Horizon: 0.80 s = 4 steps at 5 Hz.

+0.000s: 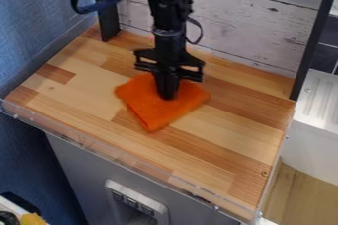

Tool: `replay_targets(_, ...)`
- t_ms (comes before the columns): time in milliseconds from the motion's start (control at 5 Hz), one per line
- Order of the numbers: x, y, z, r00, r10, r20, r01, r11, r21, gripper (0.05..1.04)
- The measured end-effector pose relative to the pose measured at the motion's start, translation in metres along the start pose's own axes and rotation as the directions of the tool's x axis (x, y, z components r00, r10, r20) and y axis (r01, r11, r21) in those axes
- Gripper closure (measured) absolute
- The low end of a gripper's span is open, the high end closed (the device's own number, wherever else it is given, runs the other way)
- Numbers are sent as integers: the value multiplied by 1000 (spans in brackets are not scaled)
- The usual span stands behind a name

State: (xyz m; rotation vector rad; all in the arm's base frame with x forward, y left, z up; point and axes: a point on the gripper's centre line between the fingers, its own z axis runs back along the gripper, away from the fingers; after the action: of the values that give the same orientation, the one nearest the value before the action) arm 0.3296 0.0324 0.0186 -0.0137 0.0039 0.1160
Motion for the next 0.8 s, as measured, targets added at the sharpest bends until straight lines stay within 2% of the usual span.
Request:
replay_targets(400, 4, 22, 3, 997, -77, 8, 77, 997, -3, 1021)
replay_targets(600, 2, 22, 1, 999, -50, 5, 50, 999, 5, 1021)
replay_targets(800, -7, 4, -2, 1000, -17, -11, 17, 1000, 15, 1021)
